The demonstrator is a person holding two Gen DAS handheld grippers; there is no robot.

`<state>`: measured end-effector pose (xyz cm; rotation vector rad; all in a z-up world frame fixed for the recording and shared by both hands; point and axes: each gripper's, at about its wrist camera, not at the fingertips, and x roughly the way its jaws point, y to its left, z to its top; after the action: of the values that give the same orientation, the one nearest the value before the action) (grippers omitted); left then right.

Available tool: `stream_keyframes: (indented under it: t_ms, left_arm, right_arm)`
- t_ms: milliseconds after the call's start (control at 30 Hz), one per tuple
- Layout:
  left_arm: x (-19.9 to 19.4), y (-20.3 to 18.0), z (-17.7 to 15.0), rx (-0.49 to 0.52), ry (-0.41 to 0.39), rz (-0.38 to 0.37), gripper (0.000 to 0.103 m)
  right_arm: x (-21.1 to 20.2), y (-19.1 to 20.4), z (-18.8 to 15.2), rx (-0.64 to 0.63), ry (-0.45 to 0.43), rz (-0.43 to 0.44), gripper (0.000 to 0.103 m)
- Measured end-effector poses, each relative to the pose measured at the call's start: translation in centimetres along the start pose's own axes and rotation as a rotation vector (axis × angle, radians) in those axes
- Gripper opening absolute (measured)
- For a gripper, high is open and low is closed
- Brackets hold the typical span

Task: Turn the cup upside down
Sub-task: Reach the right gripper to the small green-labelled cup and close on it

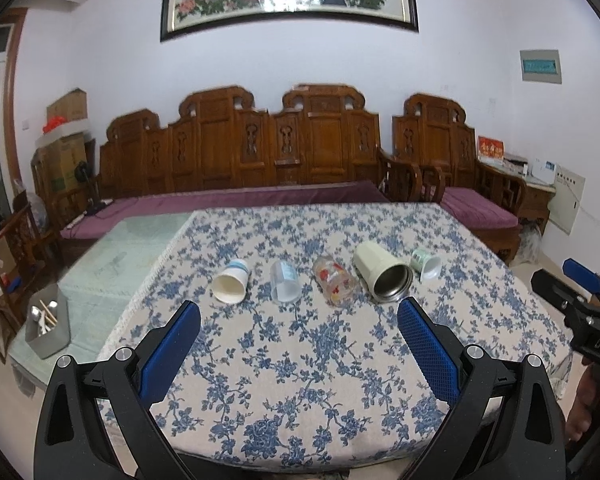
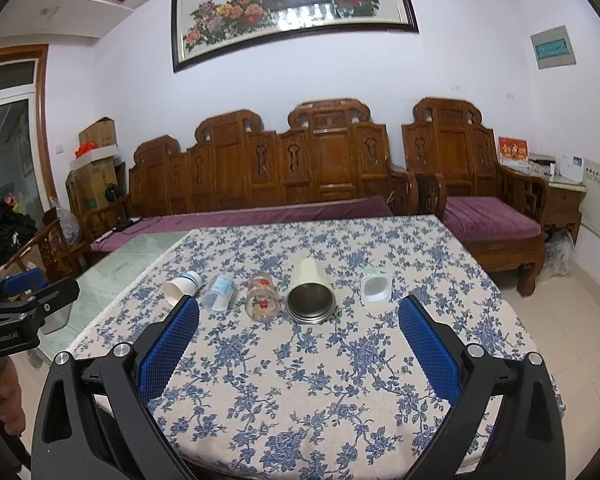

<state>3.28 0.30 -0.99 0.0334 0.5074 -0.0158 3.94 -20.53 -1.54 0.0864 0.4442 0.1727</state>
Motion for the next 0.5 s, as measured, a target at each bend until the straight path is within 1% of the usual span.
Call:
stream_keyframes:
  t_ms: [67, 133, 233, 300, 500]
  left_arm:
    - [1.8, 0.2, 0.0, 0.003, 0.041, -0.007, 0.095]
    - [3.8, 0.5, 0.0, 0.006, 0.08, -0.014, 0.095]
    - [6.2, 0.6, -0.2, 0.015, 0.121, -0.022, 0.095]
    - [7.7, 0.5, -0.4, 0.028, 0.15, -0.031, 0.095]
    - [12.4, 0.1, -0.8, 0.066, 0.233, -0.078, 0.095]
  right_arm:
    - [1.7, -0.7, 0.2, -0.002, 0.029, -0.001, 0.101]
    - [3.3, -1.1, 0.2, -0.017, 0.055, -0.006, 0.098]
    - [6.0, -2.0, 0.2, -0.027, 0.096, -0.022, 0.097]
    - [7.8, -2.8, 0.2, -0.027, 0.128, -0.028, 0.094]
    - [13.7, -5.4, 0.4, -0.033, 0.22, -0.04, 0.088]
